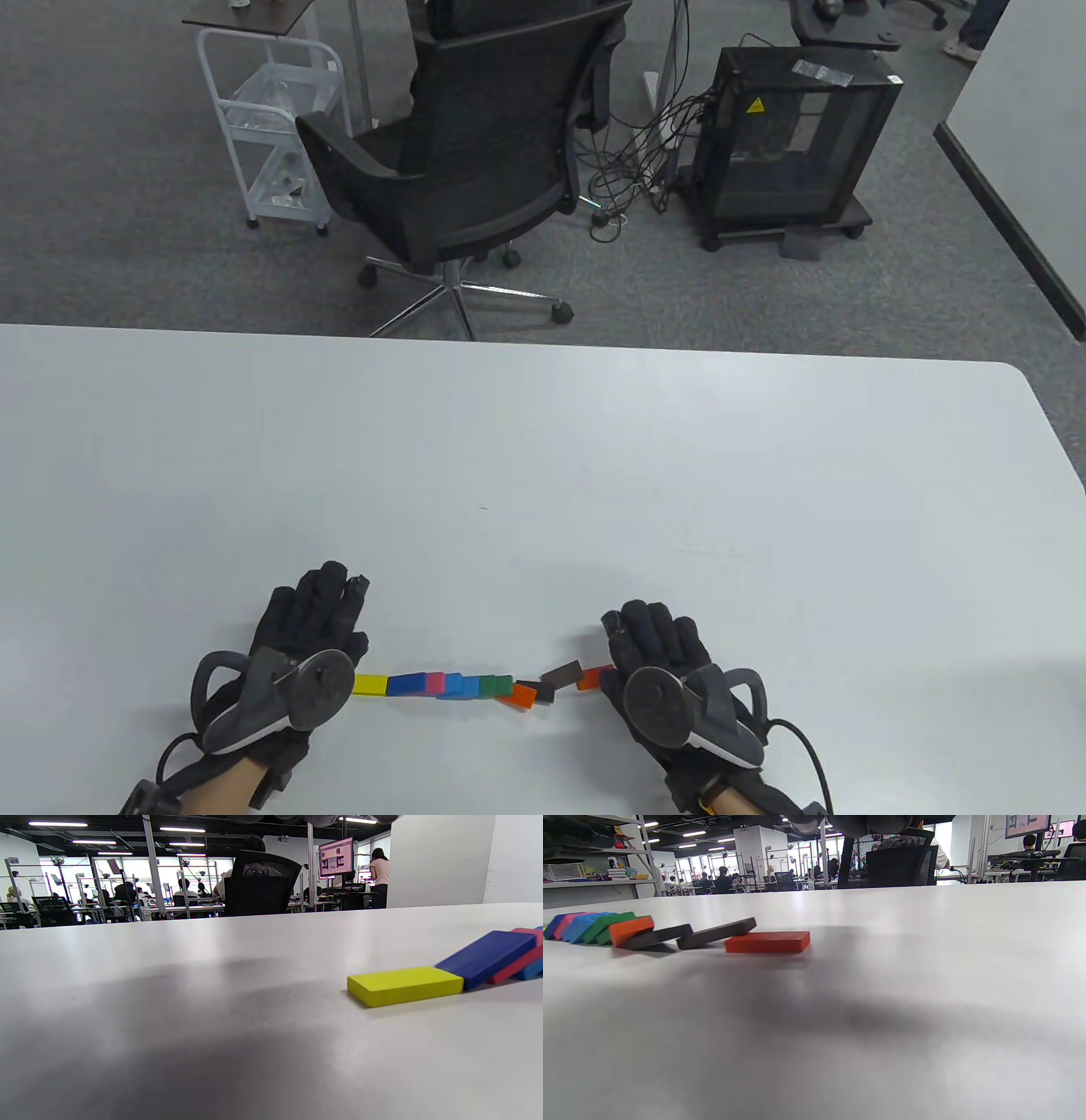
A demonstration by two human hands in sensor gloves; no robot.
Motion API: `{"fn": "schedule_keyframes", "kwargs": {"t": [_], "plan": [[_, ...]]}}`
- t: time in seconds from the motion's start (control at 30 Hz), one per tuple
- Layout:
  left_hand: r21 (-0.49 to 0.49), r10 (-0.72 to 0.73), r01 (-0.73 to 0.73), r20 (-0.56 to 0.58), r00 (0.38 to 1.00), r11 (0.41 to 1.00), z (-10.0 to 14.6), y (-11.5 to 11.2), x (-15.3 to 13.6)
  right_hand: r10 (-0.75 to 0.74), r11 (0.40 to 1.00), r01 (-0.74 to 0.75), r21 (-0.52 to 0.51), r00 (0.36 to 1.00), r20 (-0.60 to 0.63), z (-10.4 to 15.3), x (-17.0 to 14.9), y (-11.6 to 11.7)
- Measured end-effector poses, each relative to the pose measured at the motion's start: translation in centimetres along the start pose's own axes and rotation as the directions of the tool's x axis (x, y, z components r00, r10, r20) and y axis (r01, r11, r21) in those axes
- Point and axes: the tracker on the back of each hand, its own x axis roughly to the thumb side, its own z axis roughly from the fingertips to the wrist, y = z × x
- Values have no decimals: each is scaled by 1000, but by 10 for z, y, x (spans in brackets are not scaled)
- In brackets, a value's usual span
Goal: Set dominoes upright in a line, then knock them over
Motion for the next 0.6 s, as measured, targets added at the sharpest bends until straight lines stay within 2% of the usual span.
{"fn": "schedule_keyframes", "kwargs": {"t": [0.6], "plan": [[-17,-4,4,0,1000,1000,0,-1,1,1,1000,-1,4,1000,1,0,1,1]]}}
